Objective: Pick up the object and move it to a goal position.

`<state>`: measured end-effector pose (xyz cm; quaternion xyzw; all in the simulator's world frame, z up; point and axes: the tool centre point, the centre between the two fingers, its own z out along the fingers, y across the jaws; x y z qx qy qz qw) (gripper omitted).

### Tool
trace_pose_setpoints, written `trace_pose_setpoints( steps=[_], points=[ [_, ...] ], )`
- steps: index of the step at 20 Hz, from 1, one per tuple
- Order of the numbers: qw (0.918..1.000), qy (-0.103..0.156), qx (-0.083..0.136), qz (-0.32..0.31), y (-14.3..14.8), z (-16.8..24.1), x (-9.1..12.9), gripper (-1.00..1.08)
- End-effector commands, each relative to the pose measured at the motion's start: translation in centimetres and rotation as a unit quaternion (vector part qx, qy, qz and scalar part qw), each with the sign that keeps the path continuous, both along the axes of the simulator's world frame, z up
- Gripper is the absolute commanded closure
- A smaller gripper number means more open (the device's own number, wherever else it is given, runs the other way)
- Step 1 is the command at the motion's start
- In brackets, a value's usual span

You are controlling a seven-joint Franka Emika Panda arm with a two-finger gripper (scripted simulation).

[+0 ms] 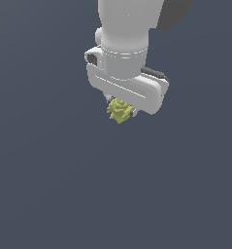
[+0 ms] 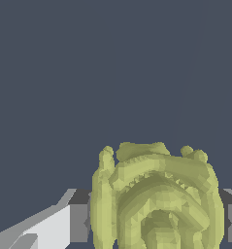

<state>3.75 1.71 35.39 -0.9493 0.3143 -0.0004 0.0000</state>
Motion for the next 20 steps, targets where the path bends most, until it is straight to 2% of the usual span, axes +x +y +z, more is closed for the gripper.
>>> trace_pose_setpoints(
  steps=[1, 10, 20],
  points=[
    [1.0, 0.0, 0.0, 0.0, 0.5, 2.8, -0.5, 1.08],
    [1.0, 0.0, 0.0, 0.0, 2.1, 10.7, -1.4, 1.08],
    [1.0, 0.0, 0.0, 0.001, 2.9, 14.2, -1.6, 1.08]
  ],
)
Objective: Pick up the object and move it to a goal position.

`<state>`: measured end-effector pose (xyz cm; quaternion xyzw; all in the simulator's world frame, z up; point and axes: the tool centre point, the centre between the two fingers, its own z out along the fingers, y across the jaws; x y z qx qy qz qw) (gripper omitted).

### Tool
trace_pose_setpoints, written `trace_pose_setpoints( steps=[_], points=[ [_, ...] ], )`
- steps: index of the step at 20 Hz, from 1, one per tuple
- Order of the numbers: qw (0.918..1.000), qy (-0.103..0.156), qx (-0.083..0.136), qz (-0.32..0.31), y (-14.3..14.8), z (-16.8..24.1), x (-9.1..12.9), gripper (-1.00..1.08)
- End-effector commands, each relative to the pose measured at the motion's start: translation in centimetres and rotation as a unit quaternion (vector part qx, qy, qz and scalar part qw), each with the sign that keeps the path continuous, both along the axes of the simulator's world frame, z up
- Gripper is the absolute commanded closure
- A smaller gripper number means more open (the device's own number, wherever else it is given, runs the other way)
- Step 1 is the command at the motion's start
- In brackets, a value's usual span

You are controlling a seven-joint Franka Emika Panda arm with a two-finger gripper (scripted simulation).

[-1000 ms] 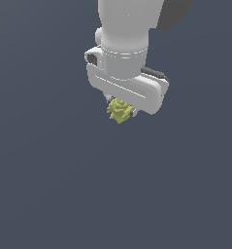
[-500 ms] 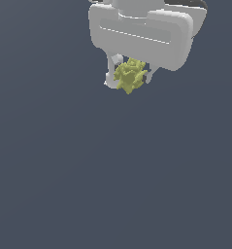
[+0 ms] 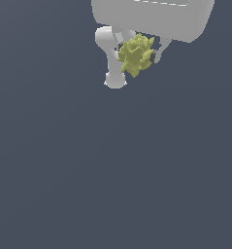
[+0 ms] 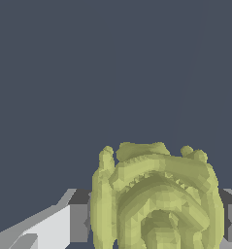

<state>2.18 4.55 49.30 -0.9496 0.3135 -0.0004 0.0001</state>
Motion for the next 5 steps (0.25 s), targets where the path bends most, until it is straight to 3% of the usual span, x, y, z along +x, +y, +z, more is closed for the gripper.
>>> trace_pose_setpoints(
  steps=[1, 5],
  points=[
    [1.0, 0.0, 0.0, 0.0, 0.08, 0.41, 0.0, 1.08],
    [1.0, 0.0, 0.0, 0.0, 0.12, 0.56, 0.03, 1.08]
  ],
)
